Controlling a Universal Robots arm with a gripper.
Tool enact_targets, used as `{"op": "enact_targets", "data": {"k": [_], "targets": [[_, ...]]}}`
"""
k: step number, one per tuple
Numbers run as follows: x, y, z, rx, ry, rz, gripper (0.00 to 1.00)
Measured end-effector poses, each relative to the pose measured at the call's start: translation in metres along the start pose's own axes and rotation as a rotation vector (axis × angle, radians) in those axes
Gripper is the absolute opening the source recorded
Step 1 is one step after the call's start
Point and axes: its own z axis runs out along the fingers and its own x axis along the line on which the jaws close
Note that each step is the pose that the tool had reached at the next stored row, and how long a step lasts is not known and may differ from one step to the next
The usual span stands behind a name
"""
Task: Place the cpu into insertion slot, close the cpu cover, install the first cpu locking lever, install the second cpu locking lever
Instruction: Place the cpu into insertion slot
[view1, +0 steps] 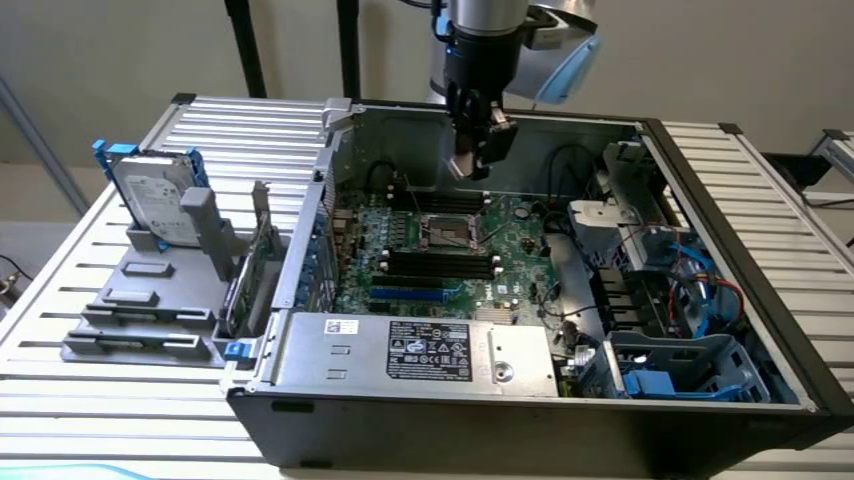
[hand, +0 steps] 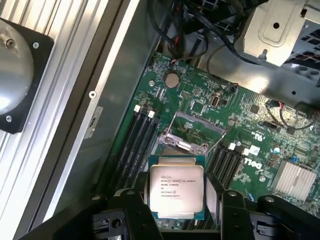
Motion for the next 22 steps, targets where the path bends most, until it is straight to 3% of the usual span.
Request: {"op": "enact_targets", "data": {"k": [12,18,22], "targets": [[0.0,-0.0007,0.0095,0.0034,-0.0138,0.214,0.55],[0.0,-0.0011,0.014,0.009,-0.0191,0.31,0.55],[-0.001,-0.0015,0.0166,0.0163,-0.0208,0.355,0.55]]}}
